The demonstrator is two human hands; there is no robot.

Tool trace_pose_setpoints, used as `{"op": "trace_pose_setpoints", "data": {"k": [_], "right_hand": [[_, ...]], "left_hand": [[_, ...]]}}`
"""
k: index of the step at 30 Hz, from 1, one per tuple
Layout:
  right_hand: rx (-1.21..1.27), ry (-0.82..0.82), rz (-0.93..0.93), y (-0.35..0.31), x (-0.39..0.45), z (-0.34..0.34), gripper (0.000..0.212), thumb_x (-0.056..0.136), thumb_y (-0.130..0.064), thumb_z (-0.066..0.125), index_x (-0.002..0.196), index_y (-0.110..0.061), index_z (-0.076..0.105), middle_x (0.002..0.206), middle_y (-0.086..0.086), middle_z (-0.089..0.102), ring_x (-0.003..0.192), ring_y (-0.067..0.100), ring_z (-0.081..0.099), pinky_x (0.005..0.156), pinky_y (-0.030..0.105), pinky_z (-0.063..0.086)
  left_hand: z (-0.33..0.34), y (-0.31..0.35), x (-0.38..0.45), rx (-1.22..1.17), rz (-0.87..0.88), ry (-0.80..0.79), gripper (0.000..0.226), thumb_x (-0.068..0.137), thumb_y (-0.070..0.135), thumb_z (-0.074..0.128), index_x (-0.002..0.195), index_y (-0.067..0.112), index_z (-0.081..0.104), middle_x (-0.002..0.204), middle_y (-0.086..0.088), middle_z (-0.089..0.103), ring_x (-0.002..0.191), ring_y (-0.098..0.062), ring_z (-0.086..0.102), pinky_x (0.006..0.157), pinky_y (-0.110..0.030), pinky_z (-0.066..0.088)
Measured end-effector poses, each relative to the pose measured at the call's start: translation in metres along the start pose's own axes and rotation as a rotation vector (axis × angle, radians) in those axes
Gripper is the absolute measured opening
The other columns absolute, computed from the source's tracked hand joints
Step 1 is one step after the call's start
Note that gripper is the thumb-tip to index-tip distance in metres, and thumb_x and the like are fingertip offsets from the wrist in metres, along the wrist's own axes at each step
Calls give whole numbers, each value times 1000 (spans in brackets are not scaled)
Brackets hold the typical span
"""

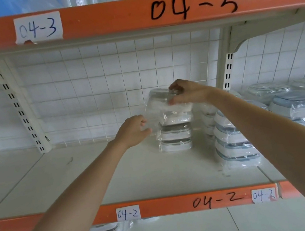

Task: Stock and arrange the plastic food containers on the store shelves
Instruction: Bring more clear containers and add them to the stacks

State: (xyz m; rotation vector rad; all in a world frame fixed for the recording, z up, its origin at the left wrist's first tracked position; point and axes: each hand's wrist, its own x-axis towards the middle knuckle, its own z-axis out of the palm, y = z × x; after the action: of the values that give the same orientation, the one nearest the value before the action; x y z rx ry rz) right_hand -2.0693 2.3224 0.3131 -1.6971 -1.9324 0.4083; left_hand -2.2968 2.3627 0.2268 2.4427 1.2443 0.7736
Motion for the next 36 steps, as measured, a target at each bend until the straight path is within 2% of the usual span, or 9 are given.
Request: {"op": "trace_pose_setpoints", "data": {"k": [3,8,10,15,17,23,28,31,36], "right_hand": [[96,22,71,12,13,-8,59,78,-41,71,127,-20,46,118,-1,56,101,17,54,80,25,42],[-451,63,80,31,31,-2,71,79,-46,68,135,-13,40,130,11,44,119,27,41,98,35,35],[-504,67,78,36,36,-2,74,79,-48,68,137,-14,37,133,11,41,122,27,36,100,36,32],[-445,81,58,42,44,-8,77,76,-47,71,137,-16,36,134,11,41,124,27,34,99,37,33],[-435,78,51,44,44,-11,76,76,-47,71,137,-15,37,134,10,43,123,27,35,100,37,33],[-351,47,34,43,43,-16,71,78,-43,71,134,-14,40,130,9,48,118,26,44,100,36,38],[-278,8,14,35,42,-3,66,78,-38,72,133,-19,42,132,7,44,121,23,40,100,34,37],[-362,-135,31,37,40,10,62,82,-38,69,134,-20,40,135,7,45,119,25,45,94,31,35],[-355,-207,36,41,35,12,61,82,-34,69,135,-23,41,138,4,43,121,24,44,94,31,32]], "left_hand": [[9,7,18,-37,-34,39,40,88,25,62,121,7,49,123,-7,51,109,-18,50,85,-23,36],[32,14,45,-62,-135,-82,72,84,40,66,140,6,34,139,-10,40,128,-23,41,93,-25,34],[43,16,53,-89,-180,-124,79,81,45,69,140,6,33,140,-9,40,127,-24,42,96,-29,36],[64,21,68,-117,-193,26,32,76,28,77,91,5,61,87,-3,59,84,-19,56,74,-30,45],[64,21,70,-190,-218,62,23,75,16,76,84,-2,65,77,-5,61,74,-18,56,70,-30,47],[48,2,60,-214,-178,154,14,75,13,77,74,5,66,69,5,59,65,-5,51,52,-3,35],[50,-4,49,-220,-226,132,23,74,16,76,62,8,59,69,5,62,67,-9,55,55,-12,38],[57,-5,45,-315,-270,146,32,73,16,78,55,13,52,74,-1,66,70,-12,57,57,-16,39],[63,-4,44,-418,-378,149,30,71,25,82,68,3,61,73,-1,68,76,-19,68,64,-21,46]]}}
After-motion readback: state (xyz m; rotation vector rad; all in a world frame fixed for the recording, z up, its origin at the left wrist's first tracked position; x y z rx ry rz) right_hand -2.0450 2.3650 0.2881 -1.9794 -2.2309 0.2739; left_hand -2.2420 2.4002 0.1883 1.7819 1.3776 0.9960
